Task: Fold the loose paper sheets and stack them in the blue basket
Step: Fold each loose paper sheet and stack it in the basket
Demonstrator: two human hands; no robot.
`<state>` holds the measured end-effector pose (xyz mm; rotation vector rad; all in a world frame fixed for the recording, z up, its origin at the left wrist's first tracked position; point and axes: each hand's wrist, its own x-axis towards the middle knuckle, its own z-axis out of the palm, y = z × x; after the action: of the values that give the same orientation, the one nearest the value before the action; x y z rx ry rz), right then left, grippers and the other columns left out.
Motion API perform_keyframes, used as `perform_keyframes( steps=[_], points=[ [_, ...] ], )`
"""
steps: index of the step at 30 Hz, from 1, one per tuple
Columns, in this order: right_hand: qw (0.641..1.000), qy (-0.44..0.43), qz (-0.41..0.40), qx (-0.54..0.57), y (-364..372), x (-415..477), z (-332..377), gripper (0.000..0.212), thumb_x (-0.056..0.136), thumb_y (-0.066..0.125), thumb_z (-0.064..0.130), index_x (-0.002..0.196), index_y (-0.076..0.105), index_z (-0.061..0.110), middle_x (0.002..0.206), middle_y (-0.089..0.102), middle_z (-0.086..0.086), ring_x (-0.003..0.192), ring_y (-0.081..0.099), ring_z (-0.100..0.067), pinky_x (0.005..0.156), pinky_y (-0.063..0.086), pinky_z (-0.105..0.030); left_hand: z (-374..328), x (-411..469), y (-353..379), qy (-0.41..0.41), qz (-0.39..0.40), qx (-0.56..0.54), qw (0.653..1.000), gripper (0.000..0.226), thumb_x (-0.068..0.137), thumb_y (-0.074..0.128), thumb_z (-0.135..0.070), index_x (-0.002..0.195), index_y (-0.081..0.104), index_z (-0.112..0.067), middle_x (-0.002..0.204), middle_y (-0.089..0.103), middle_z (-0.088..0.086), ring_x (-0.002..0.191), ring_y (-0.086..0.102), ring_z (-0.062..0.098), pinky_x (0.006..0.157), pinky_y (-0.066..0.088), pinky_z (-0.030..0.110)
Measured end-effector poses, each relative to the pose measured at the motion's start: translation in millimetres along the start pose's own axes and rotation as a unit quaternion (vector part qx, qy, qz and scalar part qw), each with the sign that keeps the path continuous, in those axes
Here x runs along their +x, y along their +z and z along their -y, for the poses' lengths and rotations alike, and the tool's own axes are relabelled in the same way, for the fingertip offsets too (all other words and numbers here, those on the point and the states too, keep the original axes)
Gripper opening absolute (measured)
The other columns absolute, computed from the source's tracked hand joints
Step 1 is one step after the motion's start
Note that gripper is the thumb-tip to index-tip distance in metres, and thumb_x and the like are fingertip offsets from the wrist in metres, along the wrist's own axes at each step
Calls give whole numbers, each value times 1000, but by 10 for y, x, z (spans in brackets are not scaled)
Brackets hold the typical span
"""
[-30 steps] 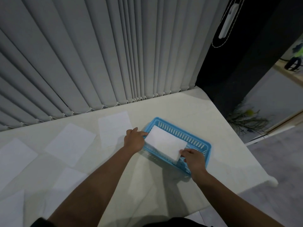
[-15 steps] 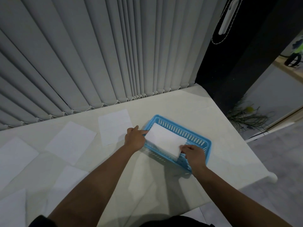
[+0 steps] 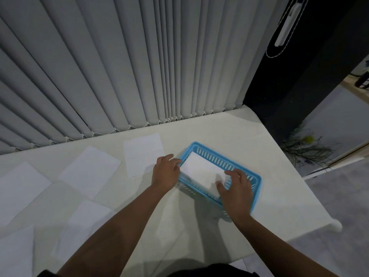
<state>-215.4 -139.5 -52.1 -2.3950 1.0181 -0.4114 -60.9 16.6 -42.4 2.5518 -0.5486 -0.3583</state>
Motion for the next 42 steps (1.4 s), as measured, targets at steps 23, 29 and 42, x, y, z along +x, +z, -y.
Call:
perform_keyframes(
  steps=[23, 29, 42],
  points=[
    [897, -285, 288, -176, 1313, 1303, 1857, 46, 90, 47, 25, 135, 48, 16, 135, 52, -6, 123, 43, -28, 96, 37, -39, 1152, 626, -682, -227, -25, 11, 973, 34, 95, 44, -30, 128, 52, -24, 135, 51, 6, 129, 41, 26, 105, 38, 40],
    [871, -294, 326, -221, 1561, 1540, 1963, 47, 92, 45, 27, 136, 45, 12, 137, 50, -8, 126, 41, -30, 98, 38, -41, 1223, 922, -611, -217, -15, 1, 976, 37, 95, 46, -26, 131, 49, -20, 140, 46, 5, 131, 39, 25, 105, 38, 40],
    [874, -272, 314, -251, 1907, 1724, 2065, 42, 91, 49, 26, 131, 44, 14, 132, 45, -12, 120, 43, -31, 91, 40, -39, 1335, 1146, -449, -221, -85, -113, 965, 58, 87, 52, -5, 141, 36, -12, 147, 37, 9, 128, 45, 31, 107, 39, 40]
  ],
)
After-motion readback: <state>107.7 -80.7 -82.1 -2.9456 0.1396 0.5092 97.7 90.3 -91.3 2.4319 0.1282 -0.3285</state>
